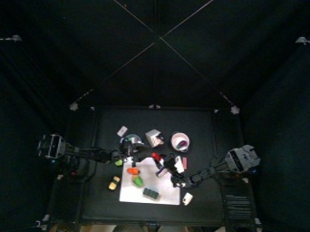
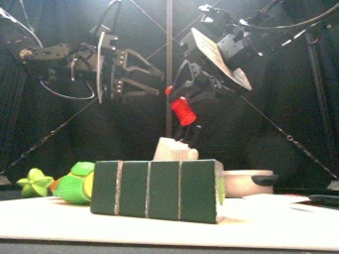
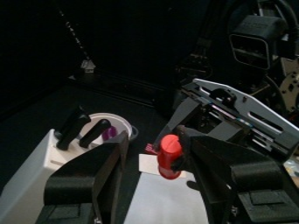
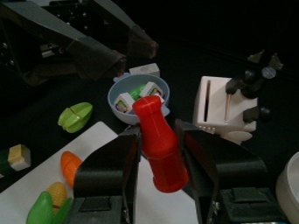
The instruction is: Stand up ketchup bottle
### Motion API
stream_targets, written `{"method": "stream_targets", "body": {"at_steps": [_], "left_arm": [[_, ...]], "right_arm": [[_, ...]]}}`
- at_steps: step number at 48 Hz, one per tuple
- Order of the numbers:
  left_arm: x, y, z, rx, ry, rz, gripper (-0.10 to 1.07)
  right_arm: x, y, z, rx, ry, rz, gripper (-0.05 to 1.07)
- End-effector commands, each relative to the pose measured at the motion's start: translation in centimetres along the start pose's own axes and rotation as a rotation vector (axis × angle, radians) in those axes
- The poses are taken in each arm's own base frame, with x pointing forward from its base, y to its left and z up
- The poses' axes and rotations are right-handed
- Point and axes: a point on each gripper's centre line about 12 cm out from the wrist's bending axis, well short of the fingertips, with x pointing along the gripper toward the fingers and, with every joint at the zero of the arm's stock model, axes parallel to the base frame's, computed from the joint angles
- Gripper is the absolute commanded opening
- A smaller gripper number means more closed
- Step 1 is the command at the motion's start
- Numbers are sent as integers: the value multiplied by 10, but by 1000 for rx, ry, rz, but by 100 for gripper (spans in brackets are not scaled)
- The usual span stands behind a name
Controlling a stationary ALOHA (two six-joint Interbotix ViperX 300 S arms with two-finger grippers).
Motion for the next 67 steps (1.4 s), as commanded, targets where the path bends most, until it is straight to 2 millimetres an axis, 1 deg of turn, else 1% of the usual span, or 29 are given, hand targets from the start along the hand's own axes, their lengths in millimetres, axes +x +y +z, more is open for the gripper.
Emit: {"method": "stream_targets", "body": {"at_steps": [1, 9, 18, 29, 40, 46, 51, 57, 60, 67], "left_arm": [[9, -8, 6, -38, -36, 6, 86], [15, -18, 2, -64, -26, 5, 86], [20, -24, -6, -67, -9, -1, 86], [28, -24, -16, -96, 12, 5, 86], [30, -21, -22, -104, 25, 15, 85], [31, -20, -22, -114, 25, 29, 79], [30, -19, -23, -116, 28, 34, 69], [30, -19, -23, -116, 28, 34, 60], [31, -19, -23, -116, 26, 34, 58], [31, -19, -23, -113, 27, 34, 57]], "right_arm": [[-3, 0, 11, 18, -22, 6, 53], [-4, -1, 11, 17, -21, 6, 53], [-3, -2, 10, 14, -21, 4, 53], [-4, -2, 10, 11, -20, 5, 53], [-4, -2, 10, 11, -20, 5, 53], [-3, -2, 10, 10, -20, 3, 53], [-3, -2, 10, 10, -21, 2, 53], [-3, -2, 10, 2, -20, 4, 53], [-3, -2, 11, -4, -20, 3, 53], [-3, 1, 13, -13, -5, 1, 55]]}}
